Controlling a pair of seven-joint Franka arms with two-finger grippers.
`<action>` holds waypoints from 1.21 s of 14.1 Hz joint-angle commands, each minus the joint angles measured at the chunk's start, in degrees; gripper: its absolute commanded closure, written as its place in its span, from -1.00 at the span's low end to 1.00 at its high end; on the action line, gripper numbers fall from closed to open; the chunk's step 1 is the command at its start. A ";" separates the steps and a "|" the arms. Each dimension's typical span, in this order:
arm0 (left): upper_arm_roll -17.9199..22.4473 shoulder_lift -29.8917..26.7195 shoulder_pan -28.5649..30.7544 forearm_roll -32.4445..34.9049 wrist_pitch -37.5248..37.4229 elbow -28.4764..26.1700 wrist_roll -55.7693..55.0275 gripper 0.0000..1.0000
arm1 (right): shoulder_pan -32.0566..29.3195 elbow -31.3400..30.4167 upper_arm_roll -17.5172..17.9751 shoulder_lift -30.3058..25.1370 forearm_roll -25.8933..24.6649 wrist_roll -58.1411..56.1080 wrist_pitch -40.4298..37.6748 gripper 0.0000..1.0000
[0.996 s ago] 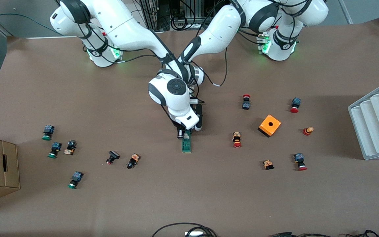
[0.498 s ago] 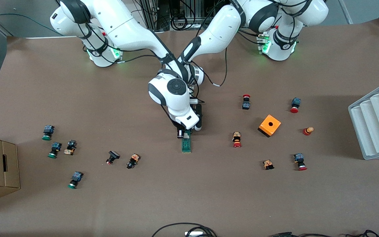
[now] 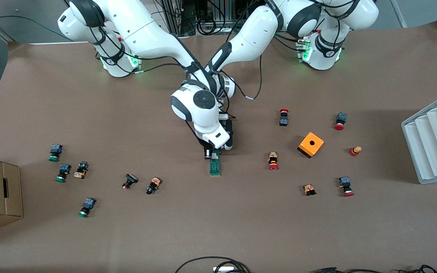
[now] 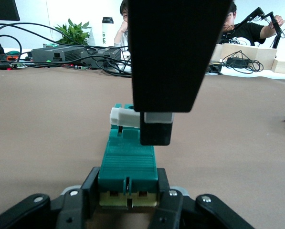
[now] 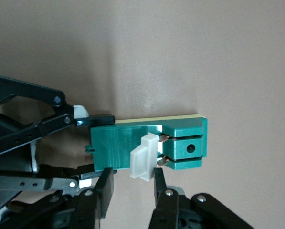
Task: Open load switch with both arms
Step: 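Press the white lever flat into its contacts with the right gripper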
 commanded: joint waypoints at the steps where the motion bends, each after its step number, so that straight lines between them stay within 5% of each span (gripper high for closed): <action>1: -0.27 -0.22 -0.11 -0.80 -0.25 -0.22 -0.73 -0.03 | -0.09 -2.04 0.53 -1.74 -1.71 0.92 0.24 0.18; 17: -0.27 -0.22 -0.11 -0.80 -0.25 -0.22 -0.73 -0.03 | -0.01 -1.86 0.53 -1.57 -1.36 1.10 1.03 0.21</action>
